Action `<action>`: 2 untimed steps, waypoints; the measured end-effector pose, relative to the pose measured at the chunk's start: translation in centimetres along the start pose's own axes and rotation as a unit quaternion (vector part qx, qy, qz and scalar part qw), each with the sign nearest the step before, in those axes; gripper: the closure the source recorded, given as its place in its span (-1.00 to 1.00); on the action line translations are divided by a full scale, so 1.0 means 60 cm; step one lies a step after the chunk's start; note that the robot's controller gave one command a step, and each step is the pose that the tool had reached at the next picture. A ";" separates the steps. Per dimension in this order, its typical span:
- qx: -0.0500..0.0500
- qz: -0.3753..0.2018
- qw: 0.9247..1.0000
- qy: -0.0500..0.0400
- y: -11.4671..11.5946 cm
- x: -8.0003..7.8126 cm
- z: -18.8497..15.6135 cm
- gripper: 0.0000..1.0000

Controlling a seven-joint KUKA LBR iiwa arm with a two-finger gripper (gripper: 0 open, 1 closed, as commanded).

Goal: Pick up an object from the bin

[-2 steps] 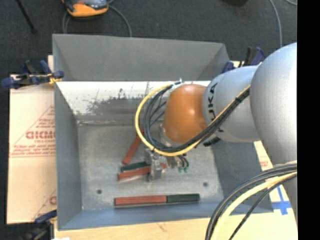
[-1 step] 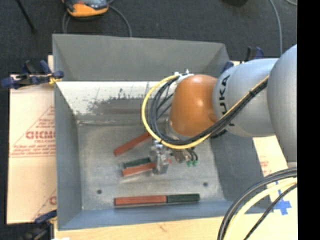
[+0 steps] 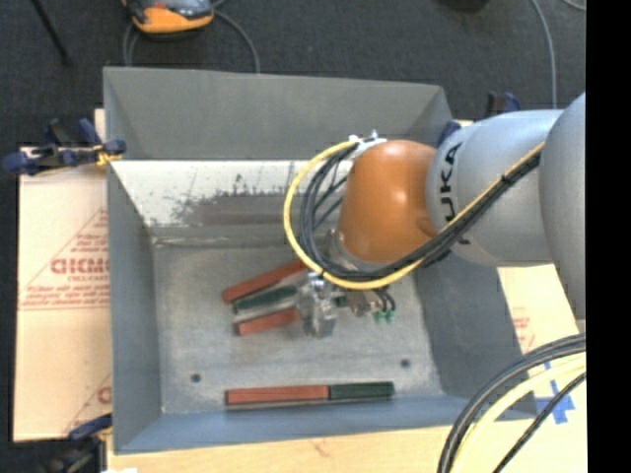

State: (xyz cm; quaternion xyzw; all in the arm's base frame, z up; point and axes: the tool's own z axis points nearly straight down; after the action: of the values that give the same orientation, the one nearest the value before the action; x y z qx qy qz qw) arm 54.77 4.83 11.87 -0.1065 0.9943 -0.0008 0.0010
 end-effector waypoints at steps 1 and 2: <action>0.000 -0.183 0.983 -0.001 -0.023 -0.037 0.067 -1.00; -0.001 -0.183 0.983 -0.002 -0.019 -0.038 0.064 1.00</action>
Offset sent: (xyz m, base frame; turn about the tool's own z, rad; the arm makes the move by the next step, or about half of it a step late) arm 0.0000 0.0000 0.0000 0.0000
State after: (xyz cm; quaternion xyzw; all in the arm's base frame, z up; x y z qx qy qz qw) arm 57.27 4.23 8.06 -0.2863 0.9581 0.0004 0.0026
